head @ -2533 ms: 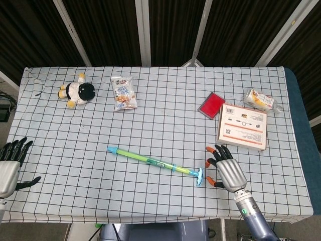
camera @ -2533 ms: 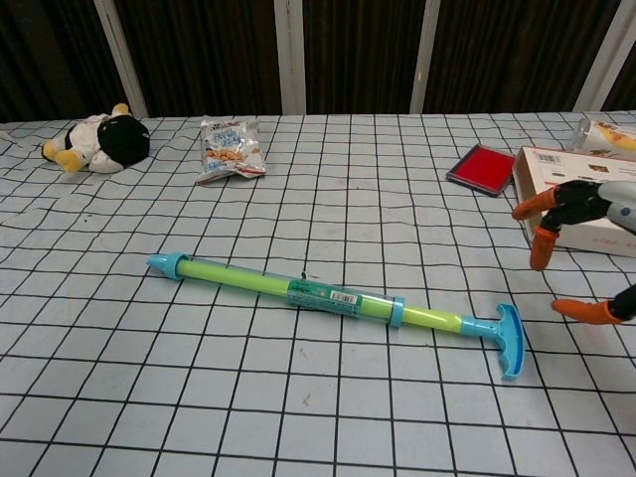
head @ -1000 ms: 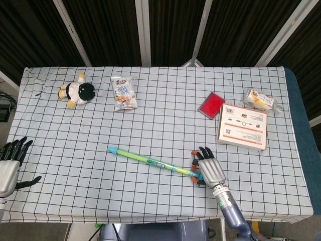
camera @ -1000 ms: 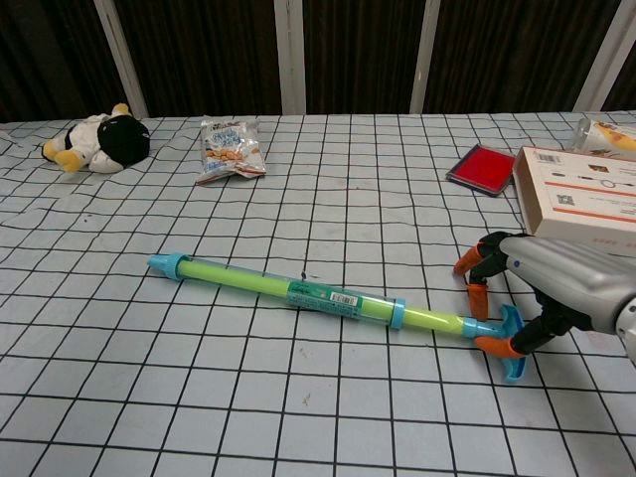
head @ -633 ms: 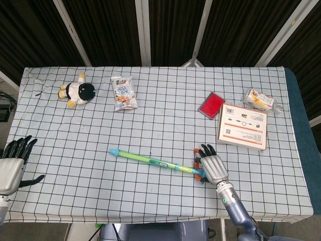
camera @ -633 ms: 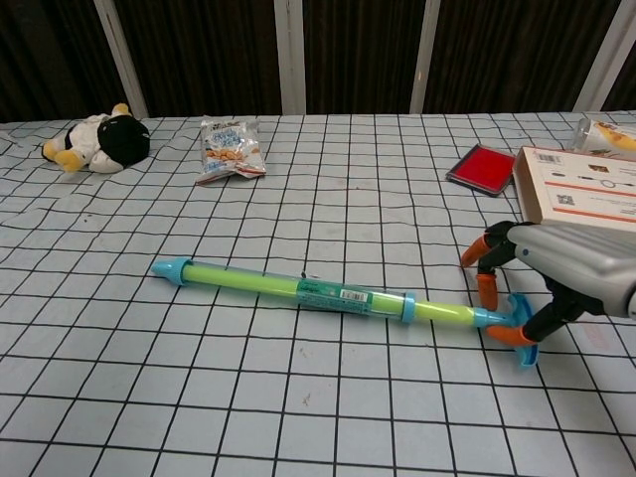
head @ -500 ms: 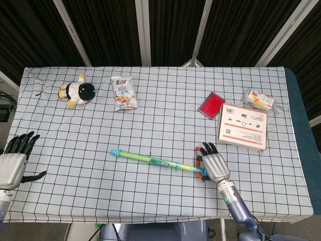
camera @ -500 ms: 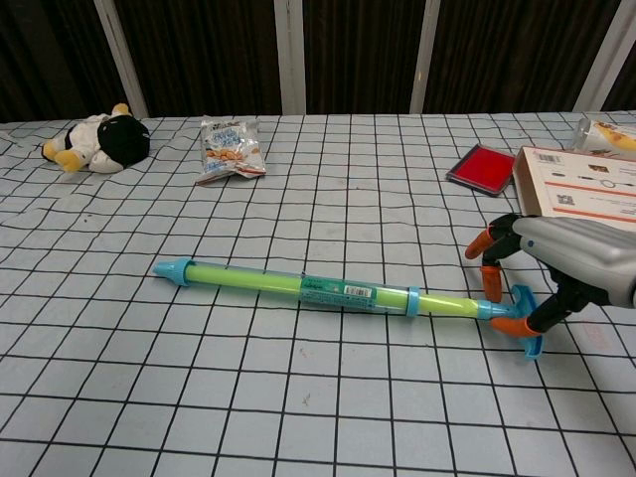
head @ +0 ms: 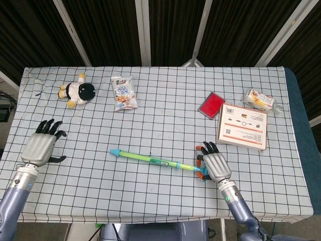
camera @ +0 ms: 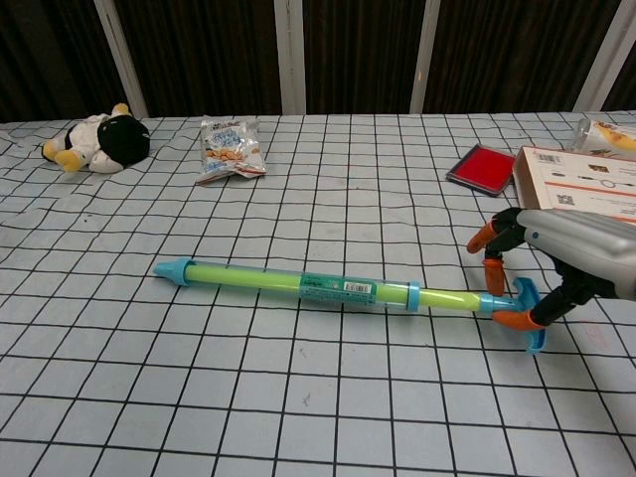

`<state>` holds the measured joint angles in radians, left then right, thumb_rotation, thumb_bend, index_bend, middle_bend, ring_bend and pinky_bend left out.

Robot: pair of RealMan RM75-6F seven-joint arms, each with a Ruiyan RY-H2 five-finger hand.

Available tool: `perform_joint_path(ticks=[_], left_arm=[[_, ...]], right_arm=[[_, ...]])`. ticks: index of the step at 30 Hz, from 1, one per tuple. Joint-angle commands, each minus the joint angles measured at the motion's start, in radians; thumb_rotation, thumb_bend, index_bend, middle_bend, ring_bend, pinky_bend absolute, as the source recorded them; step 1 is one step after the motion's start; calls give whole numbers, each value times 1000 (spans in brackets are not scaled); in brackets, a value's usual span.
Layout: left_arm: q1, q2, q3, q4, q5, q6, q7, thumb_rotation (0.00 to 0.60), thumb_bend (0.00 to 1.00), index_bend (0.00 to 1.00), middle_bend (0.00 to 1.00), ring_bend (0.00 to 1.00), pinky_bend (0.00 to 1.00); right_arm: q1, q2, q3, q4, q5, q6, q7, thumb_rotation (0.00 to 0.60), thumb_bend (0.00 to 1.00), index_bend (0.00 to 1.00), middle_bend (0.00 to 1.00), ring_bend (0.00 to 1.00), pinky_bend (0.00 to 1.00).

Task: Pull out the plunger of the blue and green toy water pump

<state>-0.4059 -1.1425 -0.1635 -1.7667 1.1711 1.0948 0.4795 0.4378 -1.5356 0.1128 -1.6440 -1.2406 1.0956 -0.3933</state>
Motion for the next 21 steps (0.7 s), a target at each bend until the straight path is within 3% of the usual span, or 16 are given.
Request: perform_joint_path(ticks=[1, 14, 21], left_arm=[[-44, -58, -9, 11, -53, -32, 47, 600, 248, 351, 92, 0, 0], [-192, -243, -23, 38, -152, -84, 182, 600, 252, 377, 103, 0, 0], [-231, -282, -14, 43, -187, -93, 206, 600, 252, 400, 106, 0, 0]], right_arm=[[3, -2, 0, -2, 8, -2, -3, 600, 434, 648, 233, 0, 0], [3, -13, -14, -7, 31, 5, -15, 600, 434, 653, 241, 0, 0], [4, -9, -18, -17, 31, 11, -16, 600, 434, 654, 242, 0, 0]])
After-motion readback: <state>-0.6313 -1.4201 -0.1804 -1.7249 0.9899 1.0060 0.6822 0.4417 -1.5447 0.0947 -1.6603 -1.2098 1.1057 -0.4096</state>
